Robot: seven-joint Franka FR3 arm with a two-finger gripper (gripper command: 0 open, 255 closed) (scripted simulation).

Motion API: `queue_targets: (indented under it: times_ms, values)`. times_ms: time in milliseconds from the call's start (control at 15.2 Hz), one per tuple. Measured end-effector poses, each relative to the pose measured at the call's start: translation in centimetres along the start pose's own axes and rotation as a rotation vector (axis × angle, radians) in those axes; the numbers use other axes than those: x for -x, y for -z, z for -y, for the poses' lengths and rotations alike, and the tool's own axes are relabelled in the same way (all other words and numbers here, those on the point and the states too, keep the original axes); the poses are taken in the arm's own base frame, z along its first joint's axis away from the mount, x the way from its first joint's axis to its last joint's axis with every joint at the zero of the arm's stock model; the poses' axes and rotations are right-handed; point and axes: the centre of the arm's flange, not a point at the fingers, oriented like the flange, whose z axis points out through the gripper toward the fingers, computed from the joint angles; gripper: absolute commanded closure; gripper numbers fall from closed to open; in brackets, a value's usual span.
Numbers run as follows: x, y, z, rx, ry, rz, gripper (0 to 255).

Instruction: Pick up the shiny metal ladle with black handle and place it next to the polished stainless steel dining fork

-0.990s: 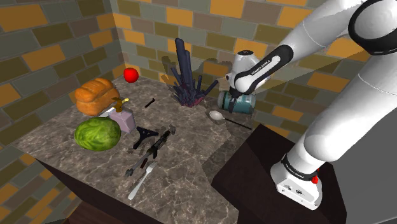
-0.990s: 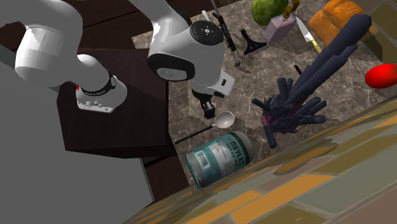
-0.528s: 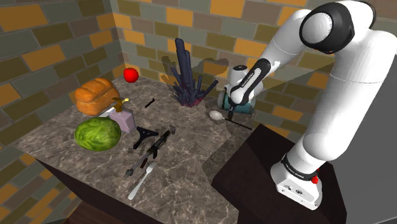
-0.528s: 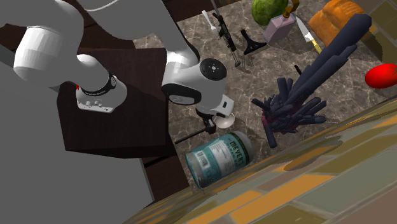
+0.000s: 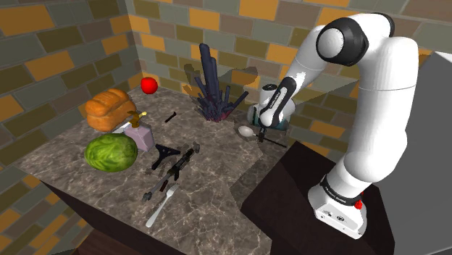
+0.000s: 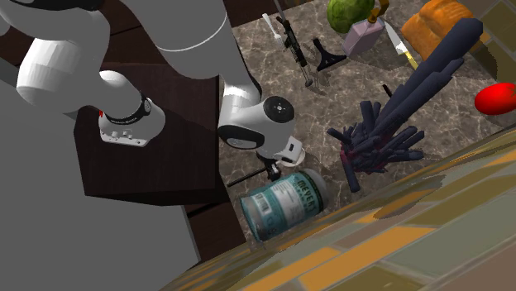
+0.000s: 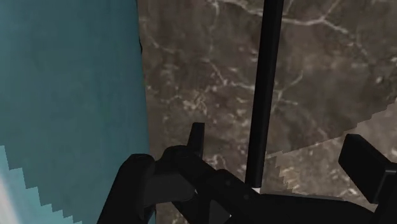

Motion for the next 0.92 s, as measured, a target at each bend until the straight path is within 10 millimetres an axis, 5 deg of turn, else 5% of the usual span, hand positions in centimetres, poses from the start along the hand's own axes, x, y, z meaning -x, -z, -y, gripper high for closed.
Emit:
queue_targets:
  times_ms: [594,660,924]
  values:
    - [-0.3,-0.1,0.2,-0.012,0.002,0.021,0]
    - [-0.4,-0.3,0.4,-0.012,0.002,0.023,255]
    - [-0.1,-1.3,-0.5,-0.001,-0.004,0.008,255]
